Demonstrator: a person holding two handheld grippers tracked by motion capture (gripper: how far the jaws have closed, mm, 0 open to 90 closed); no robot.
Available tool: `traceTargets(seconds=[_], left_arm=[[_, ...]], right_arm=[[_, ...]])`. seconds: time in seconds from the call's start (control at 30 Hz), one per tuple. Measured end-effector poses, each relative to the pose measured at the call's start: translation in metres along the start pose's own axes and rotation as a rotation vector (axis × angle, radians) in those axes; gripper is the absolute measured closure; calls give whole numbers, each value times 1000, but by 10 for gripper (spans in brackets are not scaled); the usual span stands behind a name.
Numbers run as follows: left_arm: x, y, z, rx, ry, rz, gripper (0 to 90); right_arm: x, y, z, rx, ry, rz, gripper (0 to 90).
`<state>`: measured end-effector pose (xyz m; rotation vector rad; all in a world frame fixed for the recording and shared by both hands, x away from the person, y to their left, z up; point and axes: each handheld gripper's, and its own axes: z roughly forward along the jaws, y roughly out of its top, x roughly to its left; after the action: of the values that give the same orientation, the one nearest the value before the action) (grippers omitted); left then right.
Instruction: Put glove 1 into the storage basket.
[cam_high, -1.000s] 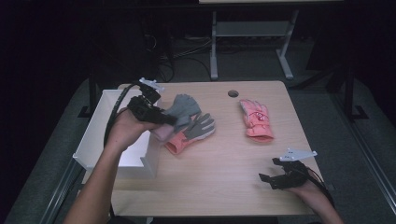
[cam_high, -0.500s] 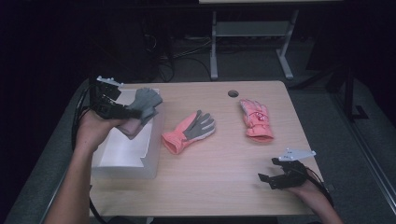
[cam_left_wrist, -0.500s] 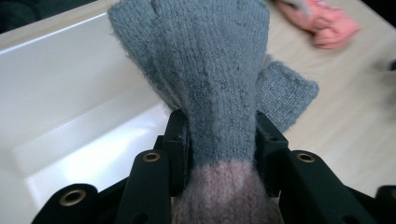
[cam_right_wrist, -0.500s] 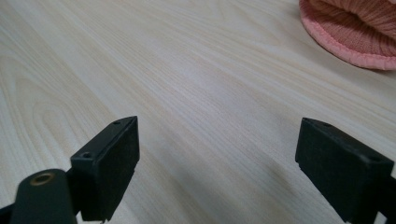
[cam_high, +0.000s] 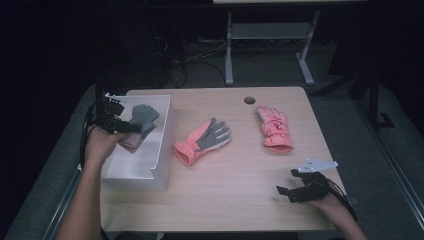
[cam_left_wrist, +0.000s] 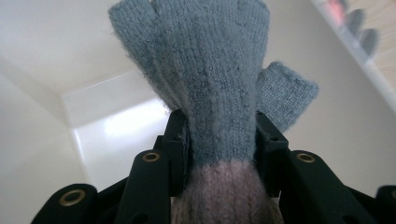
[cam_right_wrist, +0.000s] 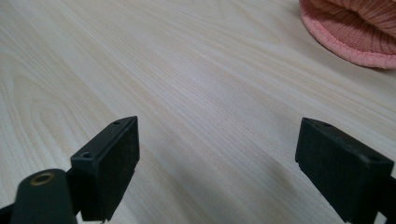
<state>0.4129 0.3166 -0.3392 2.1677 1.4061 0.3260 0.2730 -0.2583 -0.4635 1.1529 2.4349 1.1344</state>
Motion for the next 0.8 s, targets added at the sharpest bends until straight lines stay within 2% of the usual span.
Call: traceTargets(seconds=[0.1, 0.17, 0.37, 0.4, 0.43, 0.5, 0.6, 0.73, 0.8], left_arm=[[6, -5, 11, 18, 24, -20, 637], [10, -8, 17, 30, 20, -37, 636], [19, -17, 36, 80, 53, -47, 634], [20, -19, 40, 85, 57, -61, 634], [22, -20, 43, 97, 64, -53, 634], [23, -22, 49, 116, 81, -52, 633], [23, -25, 58, 134, 80, -63, 629], [26, -31, 71, 188, 106, -66, 622], [26, -33, 75, 187, 98, -83, 616]], right_arm=[[-1, 0, 1, -4, 2, 1, 133], [-1, 0, 1, -3, 3, 5, 133], [0, 0, 1, 0, 9, -3, 133], [0, 0, 1, 1, 10, -3, 133], [0, 0, 2, 1, 10, -2, 133], [0, 0, 2, 4, 11, 1, 133], [-1, 0, 1, 4, 8, -2, 133], [-1, -1, 0, -4, 10, -1, 134], [-1, -1, 0, -4, 10, -3, 134]])
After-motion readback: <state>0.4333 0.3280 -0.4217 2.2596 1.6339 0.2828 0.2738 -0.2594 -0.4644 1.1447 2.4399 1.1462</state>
